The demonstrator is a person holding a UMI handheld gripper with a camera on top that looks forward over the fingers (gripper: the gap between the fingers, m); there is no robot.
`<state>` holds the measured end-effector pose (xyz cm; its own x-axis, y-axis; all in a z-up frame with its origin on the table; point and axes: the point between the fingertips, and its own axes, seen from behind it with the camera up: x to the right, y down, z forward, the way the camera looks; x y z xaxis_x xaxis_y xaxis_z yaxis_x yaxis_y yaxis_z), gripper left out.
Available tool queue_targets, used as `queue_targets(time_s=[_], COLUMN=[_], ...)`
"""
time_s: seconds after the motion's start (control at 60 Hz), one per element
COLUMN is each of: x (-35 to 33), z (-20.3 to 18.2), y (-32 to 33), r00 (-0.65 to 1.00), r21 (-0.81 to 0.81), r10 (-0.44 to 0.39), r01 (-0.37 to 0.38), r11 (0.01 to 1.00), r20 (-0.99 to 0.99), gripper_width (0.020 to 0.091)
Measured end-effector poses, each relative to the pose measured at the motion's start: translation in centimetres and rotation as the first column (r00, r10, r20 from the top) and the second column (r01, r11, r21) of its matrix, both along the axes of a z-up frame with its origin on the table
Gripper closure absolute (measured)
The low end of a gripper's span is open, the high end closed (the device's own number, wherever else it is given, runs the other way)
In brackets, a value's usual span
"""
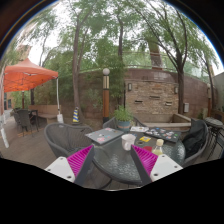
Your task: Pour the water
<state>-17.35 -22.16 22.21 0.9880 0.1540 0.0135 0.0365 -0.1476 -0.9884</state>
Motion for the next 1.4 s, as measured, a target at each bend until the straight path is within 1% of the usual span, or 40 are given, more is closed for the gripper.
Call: queue_targets(time_s=[0.267, 0.4, 0.583, 0.7, 0.783, 0.95, 1.017, 1.133, 1.267, 1.333, 1.35, 1.367, 1.383, 1.4], x=[0.1, 1.0, 3.5, 6.9, 9.8, 15.9, 17.6, 19.1, 21.0, 21.3, 21.3, 21.1, 21.0, 20.7], z=[0.5, 0.8, 0.2, -1.9, -4.6, -9.3, -10.2, -11.9, -12.6, -12.7, -12.9, -12.9, -13.0, -13.0], y=[-0.2, -0.2, 0.9, 2.0, 3.1, 6.8, 8.6, 12.5, 15.8, 17.5, 17.7, 18.1, 18.4, 18.8], r00=[1.0, 1.0, 0.998, 0.996, 0.995, 0.986, 0.983, 0.981, 0.963, 0.956, 0.955, 0.955, 0.955, 0.957], r21=[0.026, 0.034, 0.024, 0.026, 0.02, -0.009, -0.002, -0.014, 0.028, 0.056, 0.061, 0.066, 0.071, 0.078], r10=[-0.006, -0.02, -0.062, -0.09, -0.094, -0.164, -0.184, -0.194, -0.27, -0.295, -0.296, -0.297, -0.296, -0.29], r01=[0.007, 0.02, 0.062, 0.09, 0.094, 0.164, 0.184, 0.194, 0.269, 0.294, 0.296, 0.297, 0.296, 0.29], r11=[1.0, 0.999, 0.998, 0.996, 0.995, 0.986, 0.983, 0.981, 0.963, 0.954, 0.953, 0.953, 0.952, 0.954], r20=[-0.008, -0.006, -0.008, 0.008, 0.017, 0.003, 0.011, 0.005, 0.009, 0.001, -0.003, -0.008, -0.012, -0.017], gripper_width=[0.0289, 0.0308, 0.0313, 0.0313, 0.0313, 0.0313, 0.0307, 0.0306, 0.0311, 0.0299, 0.0301, 0.032, 0.037, 0.0451])
